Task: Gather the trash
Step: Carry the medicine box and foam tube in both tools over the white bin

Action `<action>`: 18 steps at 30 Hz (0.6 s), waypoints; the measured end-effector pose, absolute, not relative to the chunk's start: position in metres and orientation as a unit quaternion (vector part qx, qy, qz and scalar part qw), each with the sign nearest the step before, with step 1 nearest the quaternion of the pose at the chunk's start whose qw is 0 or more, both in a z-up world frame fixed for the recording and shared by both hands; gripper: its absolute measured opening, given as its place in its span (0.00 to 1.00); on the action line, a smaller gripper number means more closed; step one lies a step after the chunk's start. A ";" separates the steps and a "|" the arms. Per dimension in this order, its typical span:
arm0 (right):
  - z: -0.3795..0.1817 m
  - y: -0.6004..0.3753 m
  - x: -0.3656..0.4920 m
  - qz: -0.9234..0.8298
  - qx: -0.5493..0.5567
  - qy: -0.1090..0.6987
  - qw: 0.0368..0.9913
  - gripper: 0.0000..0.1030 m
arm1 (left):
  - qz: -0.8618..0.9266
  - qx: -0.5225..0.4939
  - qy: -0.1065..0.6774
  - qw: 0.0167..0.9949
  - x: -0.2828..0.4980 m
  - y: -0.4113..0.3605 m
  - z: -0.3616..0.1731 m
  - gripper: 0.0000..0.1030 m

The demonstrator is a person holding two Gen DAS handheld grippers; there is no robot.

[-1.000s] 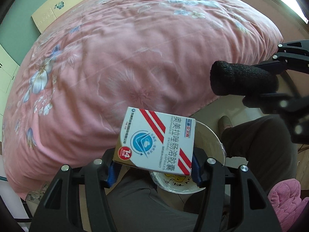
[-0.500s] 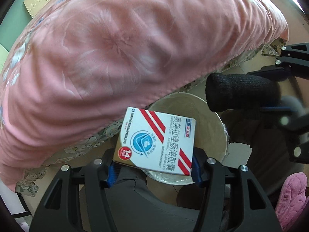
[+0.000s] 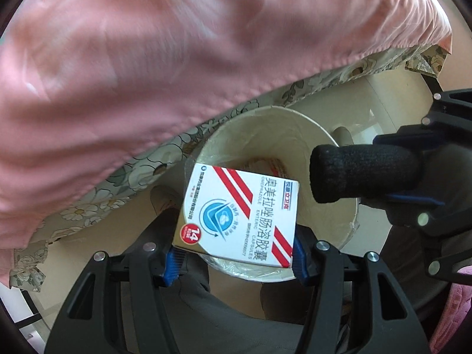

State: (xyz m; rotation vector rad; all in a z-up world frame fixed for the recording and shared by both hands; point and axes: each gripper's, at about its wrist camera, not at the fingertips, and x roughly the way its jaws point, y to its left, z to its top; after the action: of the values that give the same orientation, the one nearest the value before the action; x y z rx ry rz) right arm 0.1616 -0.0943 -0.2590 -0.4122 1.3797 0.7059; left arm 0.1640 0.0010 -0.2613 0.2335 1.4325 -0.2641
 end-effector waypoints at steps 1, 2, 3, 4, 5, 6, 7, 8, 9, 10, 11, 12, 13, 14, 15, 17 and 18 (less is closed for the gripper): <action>-0.264 -0.094 0.161 0.316 -0.185 0.622 0.693 0.41 | -0.122 0.105 0.656 0.737 0.164 0.001 -0.266 0.58; -0.268 -0.094 0.161 0.316 -0.184 0.625 0.689 0.41 | -0.122 0.103 0.659 0.735 0.164 0.001 -0.271 0.58; -0.273 -0.094 0.161 0.316 -0.183 0.629 0.687 0.41 | -0.122 0.103 0.661 0.733 0.163 0.001 -0.273 0.58; -0.277 -0.094 0.161 0.316 -0.181 0.633 0.684 0.41 | -0.124 0.104 0.664 0.730 0.163 0.000 -0.277 0.58; -0.282 -0.094 0.161 0.315 -0.181 0.636 0.681 0.41 | -0.124 0.104 0.666 0.728 0.163 0.000 -0.280 0.58; -0.287 -0.093 0.163 0.314 -0.180 0.639 0.679 0.41 | -0.123 0.104 0.668 0.726 0.163 -0.001 -0.285 0.58; -0.292 -0.091 0.166 0.314 -0.179 0.642 0.676 0.41 | -0.124 0.103 0.671 0.724 0.162 -0.003 -0.291 0.58; -0.296 -0.090 0.166 0.313 -0.177 0.645 0.674 0.41 | -0.124 0.100 0.674 0.722 0.163 -0.004 -0.295 0.58; -0.302 -0.089 0.163 0.312 -0.175 0.649 0.672 0.41 | -0.124 0.098 0.677 0.719 0.163 -0.004 -0.299 0.58; -0.307 -0.088 0.164 0.310 -0.175 0.652 0.670 0.41 | -0.125 0.096 0.679 0.717 0.163 -0.004 -0.304 0.58; -0.312 -0.087 0.164 0.308 -0.175 0.654 0.668 0.41 | -0.126 0.096 0.681 0.715 0.163 -0.004 -0.308 0.58; -0.316 -0.087 0.164 0.306 -0.175 0.657 0.667 0.41 | -0.127 0.095 0.683 0.713 0.164 -0.003 -0.313 0.58; -0.321 -0.087 0.165 0.304 -0.174 0.660 0.664 0.41 | -0.126 0.094 0.686 0.711 0.164 -0.004 -0.317 0.58; -0.327 -0.087 0.163 0.303 -0.173 0.664 0.661 0.41 | -0.125 0.093 0.688 0.709 0.164 -0.004 -0.321 0.58; -0.331 -0.086 0.164 0.300 -0.173 0.667 0.659 0.41 | -0.126 0.091 0.691 0.706 0.165 -0.003 -0.325 0.58; -0.340 -0.086 0.165 0.293 -0.175 0.673 0.656 0.41 | -0.126 0.088 0.695 0.702 0.167 -0.003 -0.332 0.58; -0.345 -0.086 0.166 0.289 -0.172 0.677 0.655 0.41 | -0.125 0.087 0.698 0.700 0.168 -0.002 -0.336 0.58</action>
State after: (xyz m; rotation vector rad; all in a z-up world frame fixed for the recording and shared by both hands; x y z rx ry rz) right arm 0.1660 -0.0858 -0.3454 -0.3901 1.5355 0.6555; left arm 0.1675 -0.0019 -0.3355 0.1938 1.5552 -0.2781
